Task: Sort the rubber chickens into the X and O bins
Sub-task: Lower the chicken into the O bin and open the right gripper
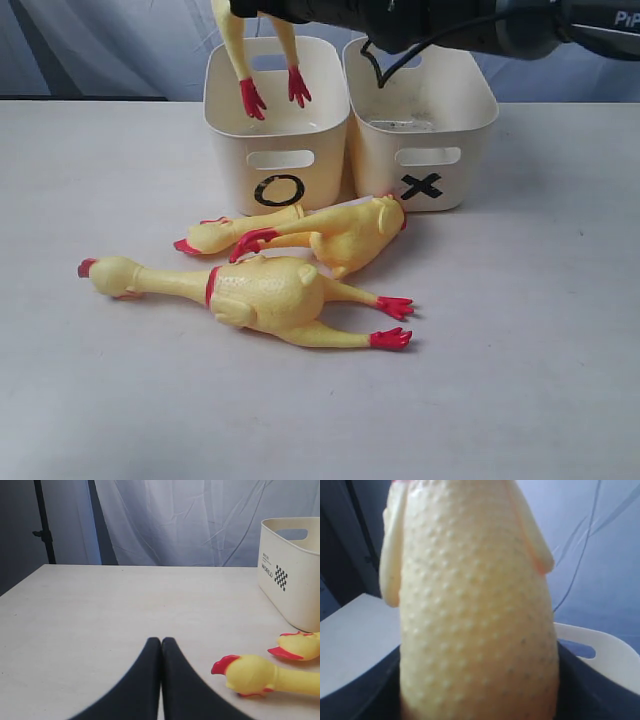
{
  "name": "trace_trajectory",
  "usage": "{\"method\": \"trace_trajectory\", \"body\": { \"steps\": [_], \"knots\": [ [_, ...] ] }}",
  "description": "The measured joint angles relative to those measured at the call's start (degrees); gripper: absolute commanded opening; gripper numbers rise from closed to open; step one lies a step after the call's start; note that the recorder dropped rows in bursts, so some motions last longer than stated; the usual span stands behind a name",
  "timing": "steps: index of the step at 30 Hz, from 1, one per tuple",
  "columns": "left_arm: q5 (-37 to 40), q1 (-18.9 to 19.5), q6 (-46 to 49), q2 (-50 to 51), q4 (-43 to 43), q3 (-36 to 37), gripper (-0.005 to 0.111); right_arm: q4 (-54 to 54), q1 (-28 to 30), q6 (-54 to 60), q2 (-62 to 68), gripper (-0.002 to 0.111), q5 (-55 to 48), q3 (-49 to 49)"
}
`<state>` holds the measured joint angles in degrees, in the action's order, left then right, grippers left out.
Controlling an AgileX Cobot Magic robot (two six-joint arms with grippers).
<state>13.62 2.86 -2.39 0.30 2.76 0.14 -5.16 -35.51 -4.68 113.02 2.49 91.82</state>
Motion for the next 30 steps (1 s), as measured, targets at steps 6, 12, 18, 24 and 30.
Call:
{"method": "trace_trajectory", "body": {
  "steps": [6, 12, 18, 24, 30],
  "knots": [
    [0.0, 0.0, 0.0, 0.0, 0.0, 0.0, 0.0, -3.42, 2.79, -0.25, 4.02, -0.001, 2.76, 2.66],
    [0.0, 0.0, 0.0, 0.0, 0.0, 0.0, 0.0, -5.7, 4.63, -0.25, 8.49, -0.001, 2.53, 6.74],
    [0.0, 0.0, 0.0, 0.0, 0.0, 0.0, 0.0, -5.75, 4.63, -0.25, 13.36, -0.001, -2.49, 11.96],
    [0.0, 0.0, 0.0, 0.0, 0.0, 0.0, 0.0, -5.75, 4.63, -0.25, 16.39, -0.001, -7.56, 13.91],
    [0.0, 0.0, 0.0, 0.0, 0.0, 0.0, 0.0, -5.75, 4.63, -0.25, 16.67, -0.001, -8.07, 14.03]
  ]
}}
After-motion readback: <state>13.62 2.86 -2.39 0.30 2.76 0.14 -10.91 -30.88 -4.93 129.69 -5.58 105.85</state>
